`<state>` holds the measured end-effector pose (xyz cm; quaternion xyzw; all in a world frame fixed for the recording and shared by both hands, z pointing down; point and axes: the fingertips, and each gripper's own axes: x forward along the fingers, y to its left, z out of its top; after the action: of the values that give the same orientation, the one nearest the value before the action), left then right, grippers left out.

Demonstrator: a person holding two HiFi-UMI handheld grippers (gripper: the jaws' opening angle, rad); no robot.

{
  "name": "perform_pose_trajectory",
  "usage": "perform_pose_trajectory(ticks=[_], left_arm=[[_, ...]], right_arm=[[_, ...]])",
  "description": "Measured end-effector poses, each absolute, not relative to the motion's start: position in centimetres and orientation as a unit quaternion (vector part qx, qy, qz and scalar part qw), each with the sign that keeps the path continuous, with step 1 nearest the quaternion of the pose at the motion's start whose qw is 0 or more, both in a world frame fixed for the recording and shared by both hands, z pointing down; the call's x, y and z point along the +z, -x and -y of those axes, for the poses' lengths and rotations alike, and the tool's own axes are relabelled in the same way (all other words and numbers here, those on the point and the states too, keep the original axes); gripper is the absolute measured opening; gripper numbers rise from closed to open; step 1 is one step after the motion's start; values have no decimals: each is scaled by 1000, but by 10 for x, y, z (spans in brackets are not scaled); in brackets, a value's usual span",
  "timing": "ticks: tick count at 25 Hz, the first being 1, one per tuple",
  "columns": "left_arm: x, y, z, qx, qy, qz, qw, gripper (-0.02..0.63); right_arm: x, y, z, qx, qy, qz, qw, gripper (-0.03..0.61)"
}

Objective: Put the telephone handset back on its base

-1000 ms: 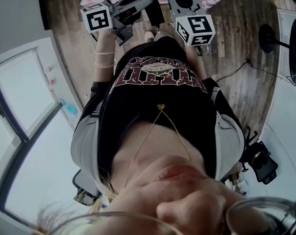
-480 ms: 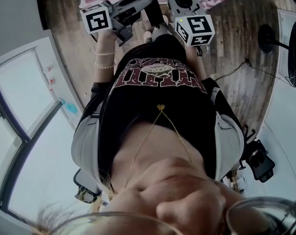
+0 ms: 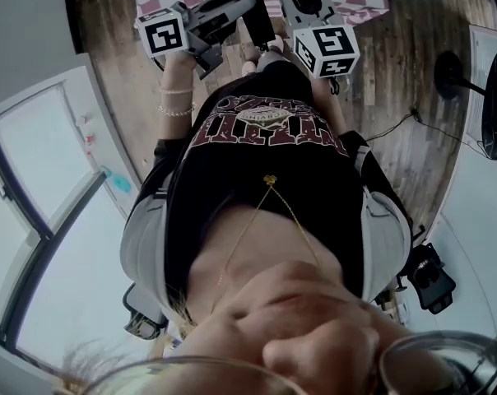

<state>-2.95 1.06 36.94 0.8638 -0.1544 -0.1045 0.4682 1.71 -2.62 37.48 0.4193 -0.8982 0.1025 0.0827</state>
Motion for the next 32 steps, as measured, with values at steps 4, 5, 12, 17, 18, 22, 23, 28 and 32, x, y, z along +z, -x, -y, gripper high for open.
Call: perform_pose_trajectory(ticks=[4, 5, 12, 17, 18, 22, 23, 28, 32], left_arm=[[364, 9, 35, -99, -863, 156, 470, 80], [364, 8, 39, -100, -862, 156, 472, 80], [363, 10, 41, -101, -864, 175, 461, 80], [367, 12, 44, -113, -858, 185, 465, 80], [366, 12, 44, -113, -859, 189, 462, 80], [366, 16, 47, -112, -861, 206, 451, 80], [367, 17, 49, -112, -862, 212, 447, 80], [371, 21, 57, -115, -857, 230, 446, 80], [380, 28, 65, -111, -852, 239, 453, 80]], right_arm=[[373, -30, 69, 109, -405, 904, 88, 23], [372, -31, 74, 108, -402, 905, 89, 23], [372, -29, 76, 99, -382, 914, 98, 23], [368, -26, 78, 91, -366, 921, 96, 23], [369, -25, 78, 91, -363, 922, 96, 23], [372, -23, 81, 89, -350, 927, 100, 23], [373, -23, 82, 88, -347, 928, 100, 23], [378, -26, 92, 92, -342, 929, 103, 23], [383, -30, 102, 98, -349, 926, 107, 23]])
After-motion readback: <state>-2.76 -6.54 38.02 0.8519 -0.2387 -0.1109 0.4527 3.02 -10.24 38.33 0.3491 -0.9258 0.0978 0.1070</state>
